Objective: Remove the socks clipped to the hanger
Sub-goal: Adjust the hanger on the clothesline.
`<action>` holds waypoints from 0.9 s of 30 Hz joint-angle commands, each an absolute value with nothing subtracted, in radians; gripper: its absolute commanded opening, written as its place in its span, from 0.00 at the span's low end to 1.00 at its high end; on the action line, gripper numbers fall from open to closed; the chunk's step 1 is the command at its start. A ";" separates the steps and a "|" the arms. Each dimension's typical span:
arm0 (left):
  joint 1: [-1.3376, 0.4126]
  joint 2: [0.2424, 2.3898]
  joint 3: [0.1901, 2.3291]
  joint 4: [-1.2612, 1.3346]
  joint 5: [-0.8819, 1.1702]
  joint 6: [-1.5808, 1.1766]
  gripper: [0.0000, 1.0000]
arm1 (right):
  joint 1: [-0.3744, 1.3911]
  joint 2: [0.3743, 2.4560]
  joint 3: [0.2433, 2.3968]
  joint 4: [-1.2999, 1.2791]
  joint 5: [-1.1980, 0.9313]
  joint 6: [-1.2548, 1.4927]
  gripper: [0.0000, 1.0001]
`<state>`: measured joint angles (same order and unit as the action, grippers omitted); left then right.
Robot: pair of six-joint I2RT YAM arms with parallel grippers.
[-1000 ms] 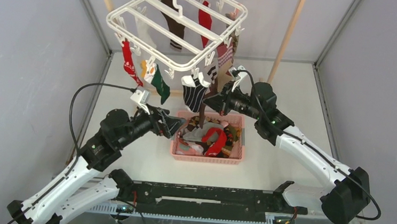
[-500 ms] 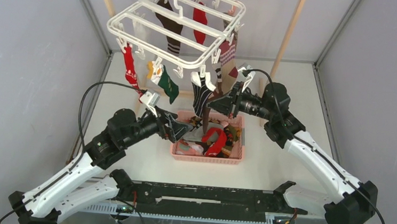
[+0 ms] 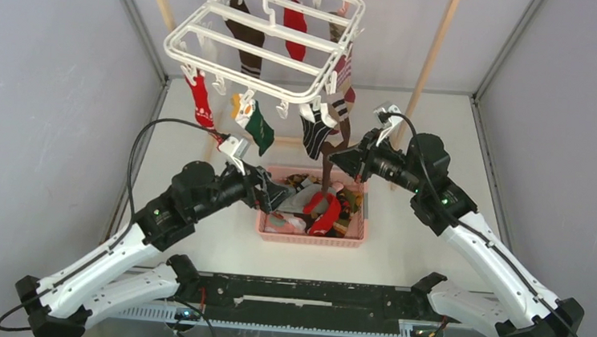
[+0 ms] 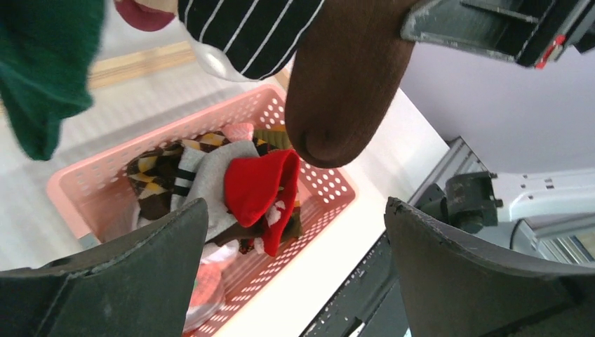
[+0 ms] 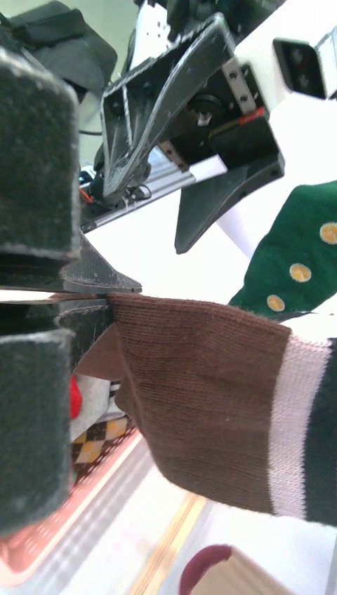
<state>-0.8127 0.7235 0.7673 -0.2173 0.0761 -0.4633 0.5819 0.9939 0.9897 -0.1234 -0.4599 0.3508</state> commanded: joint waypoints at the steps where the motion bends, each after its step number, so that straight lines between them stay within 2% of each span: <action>1: -0.817 0.745 0.925 -0.289 -0.081 -0.462 0.99 | 0.575 0.961 0.981 -0.147 -0.336 0.316 0.00; 10: -0.805 0.805 1.113 -0.427 -0.221 -0.443 0.98 | 0.570 0.835 0.939 -0.154 -0.163 0.289 0.00; 15: -0.799 0.836 1.239 -0.490 -0.309 -0.424 0.97 | 0.548 0.831 0.939 -0.148 -0.191 0.297 0.00; 20: -0.777 0.862 1.338 -0.503 -0.408 -0.378 0.90 | 0.547 0.830 0.939 -0.147 -0.200 0.303 0.00; 27: -0.634 0.967 1.566 -0.573 -0.333 -0.340 0.75 | 0.544 0.819 0.940 -0.148 -0.199 0.302 0.00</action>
<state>-0.6891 0.9249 1.4296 -0.5426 -0.3592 -0.3885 0.5491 0.8375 0.9352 -0.1711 -0.2070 0.3130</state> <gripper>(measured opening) 0.779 0.028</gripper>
